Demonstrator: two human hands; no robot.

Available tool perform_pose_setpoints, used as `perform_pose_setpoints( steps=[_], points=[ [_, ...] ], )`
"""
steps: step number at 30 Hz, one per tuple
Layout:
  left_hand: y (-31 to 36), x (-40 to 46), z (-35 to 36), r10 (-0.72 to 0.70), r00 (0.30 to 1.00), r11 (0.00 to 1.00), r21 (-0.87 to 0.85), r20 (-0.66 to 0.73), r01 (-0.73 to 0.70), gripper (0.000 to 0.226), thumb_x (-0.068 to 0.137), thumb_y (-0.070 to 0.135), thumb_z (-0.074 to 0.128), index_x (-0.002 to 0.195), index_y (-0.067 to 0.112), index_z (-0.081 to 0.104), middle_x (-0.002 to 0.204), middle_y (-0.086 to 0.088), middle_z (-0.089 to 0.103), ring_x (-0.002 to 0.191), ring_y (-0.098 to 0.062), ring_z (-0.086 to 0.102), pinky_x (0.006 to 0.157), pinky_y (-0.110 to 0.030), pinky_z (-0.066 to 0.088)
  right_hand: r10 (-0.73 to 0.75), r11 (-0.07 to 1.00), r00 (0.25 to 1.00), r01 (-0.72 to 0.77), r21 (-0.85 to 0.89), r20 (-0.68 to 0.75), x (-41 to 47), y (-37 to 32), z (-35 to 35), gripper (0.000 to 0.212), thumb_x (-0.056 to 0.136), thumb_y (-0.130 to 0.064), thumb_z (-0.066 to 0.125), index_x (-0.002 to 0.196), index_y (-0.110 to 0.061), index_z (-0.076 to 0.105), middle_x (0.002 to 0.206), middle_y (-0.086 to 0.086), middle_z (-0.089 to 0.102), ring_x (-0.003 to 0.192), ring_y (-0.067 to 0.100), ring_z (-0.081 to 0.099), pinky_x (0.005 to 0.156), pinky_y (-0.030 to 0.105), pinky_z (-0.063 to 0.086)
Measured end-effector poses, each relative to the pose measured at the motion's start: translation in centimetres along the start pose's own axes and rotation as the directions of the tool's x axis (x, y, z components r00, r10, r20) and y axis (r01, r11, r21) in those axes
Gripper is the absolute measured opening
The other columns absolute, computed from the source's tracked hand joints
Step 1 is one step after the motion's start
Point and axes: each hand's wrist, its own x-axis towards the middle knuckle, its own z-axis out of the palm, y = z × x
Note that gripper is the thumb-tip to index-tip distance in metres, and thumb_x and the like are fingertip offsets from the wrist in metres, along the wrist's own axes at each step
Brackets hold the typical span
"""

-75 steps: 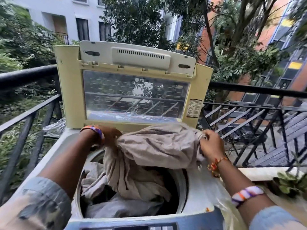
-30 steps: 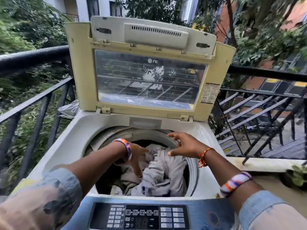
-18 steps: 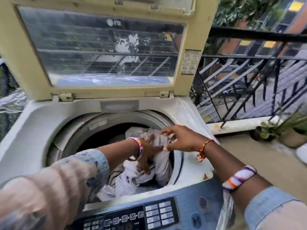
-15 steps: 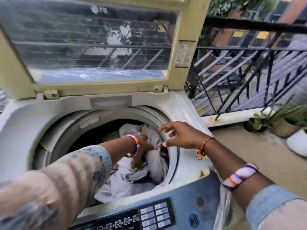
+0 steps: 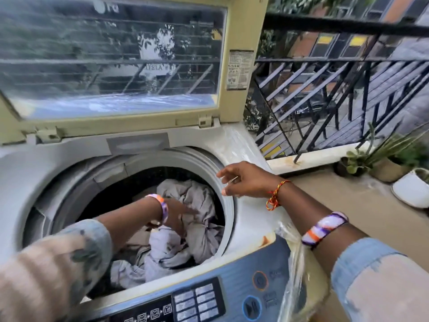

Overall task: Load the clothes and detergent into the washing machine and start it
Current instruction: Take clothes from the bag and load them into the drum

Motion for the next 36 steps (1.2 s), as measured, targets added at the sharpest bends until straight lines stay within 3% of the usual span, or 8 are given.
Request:
perform_pose_setpoints(
  steps=[3,7,13,17,22,27,32,36],
  points=[
    [1.1,-2.1,-3.7,0.147,0.969,0.989,0.030,-0.199,-0.144,0.070,0.086,0.031,0.063,0.145,0.017,0.028,0.145,-0.008,0.043,0.131,-0.020,0.043,0.101,-0.022,0.034,-0.072,0.995,0.997,0.071,-0.065,-0.014,0.0,-1.0,-1.0,0.046,0.079,-0.014,0.070,0.122,-0.012,0.056,0.116,0.008,0.059,0.090,0.011,0.056,0.066,0.011,0.047],
    [2.1,-5.7,-9.6,0.173,0.871,0.985,0.056,-0.460,-0.166,0.075,0.083,0.032,0.065,0.146,0.018,0.027,0.150,-0.006,0.036,0.136,-0.020,0.038,0.108,-0.023,0.030,-0.164,0.986,0.985,0.162,-0.038,-0.051,-0.7,-2.3,-3.2,0.048,0.078,-0.009,0.070,0.123,-0.006,0.055,0.120,0.014,0.060,0.096,0.015,0.058,0.093,0.030,0.049],
    [5.9,-8.1,-14.5,0.177,0.755,0.983,0.070,-0.632,-0.172,0.060,0.080,0.030,0.069,0.135,0.015,0.047,0.135,-0.009,0.054,0.122,-0.023,0.053,0.101,-0.029,0.040,-0.270,0.963,0.961,0.269,-0.013,-0.064,-2.2,-2.1,-7.8,0.048,0.081,-0.008,0.067,0.126,-0.007,0.052,0.122,0.010,0.058,0.098,0.010,0.054,0.082,0.016,0.045],
    [13.0,-7.8,-16.5,0.246,0.777,0.967,0.100,-0.580,-0.232,0.051,0.081,0.027,0.068,0.129,0.016,0.053,0.127,-0.004,0.062,0.108,-0.020,0.064,0.091,-0.023,0.045,-0.316,0.948,0.940,0.319,0.001,-0.127,-3.2,0.7,-11.9,0.045,0.079,-0.008,0.069,0.122,-0.010,0.056,0.105,0.002,0.061,0.094,0.009,0.056,0.074,0.008,0.045],
    [23.9,-3.1,-17.5,0.312,0.830,0.949,0.193,-0.463,-0.249,0.047,0.083,0.029,0.066,0.127,0.016,0.054,0.122,-0.008,0.063,0.110,-0.024,0.061,0.088,-0.027,0.046,-0.328,0.945,0.922,0.321,-0.068,-0.203,-4.4,7.5,-17.5,0.014,0.077,-0.006,0.070,0.090,-0.011,0.066,0.084,0.002,0.063,0.079,0.010,0.055,0.072,0.027,0.044],
    [33.5,4.3,-13.2,0.286,0.936,0.956,0.130,-0.204,-0.264,0.050,0.086,0.029,0.062,0.131,0.011,0.050,0.130,-0.012,0.057,0.117,-0.026,0.055,0.087,-0.025,0.043,-0.106,0.994,0.966,0.104,-0.021,-0.237,-5.5,18.8,-18.7,0.032,0.076,-0.004,0.068,0.107,-0.004,0.066,0.104,0.013,0.068,0.100,0.022,0.063,0.085,0.030,0.049],
    [36.9,10.5,-5.3,0.143,0.990,0.987,0.071,0.009,-0.143,0.058,0.084,0.041,0.062,0.127,0.004,0.051,0.130,-0.017,0.055,0.119,-0.026,0.054,0.091,-0.028,0.046,0.143,0.987,0.978,-0.129,0.093,-0.152,-6.7,29.5,-15.4,0.036,0.074,-0.005,0.071,0.109,-0.005,0.065,0.100,0.007,0.065,0.090,0.012,0.059,0.080,0.021,0.045],
    [35.8,15.6,0.5,0.079,0.997,0.997,0.001,-0.027,-0.079,0.052,0.072,0.056,0.067,0.112,0.024,0.060,0.121,0.000,0.057,0.116,-0.019,0.053,0.087,-0.022,0.041,0.270,0.955,0.962,-0.262,0.140,-0.044,-7.1,35.7,-11.3,0.025,0.077,-0.001,0.062,0.101,-0.001,0.067,0.092,0.008,0.065,0.090,0.016,0.059,0.079,0.024,0.047]
  ],
)
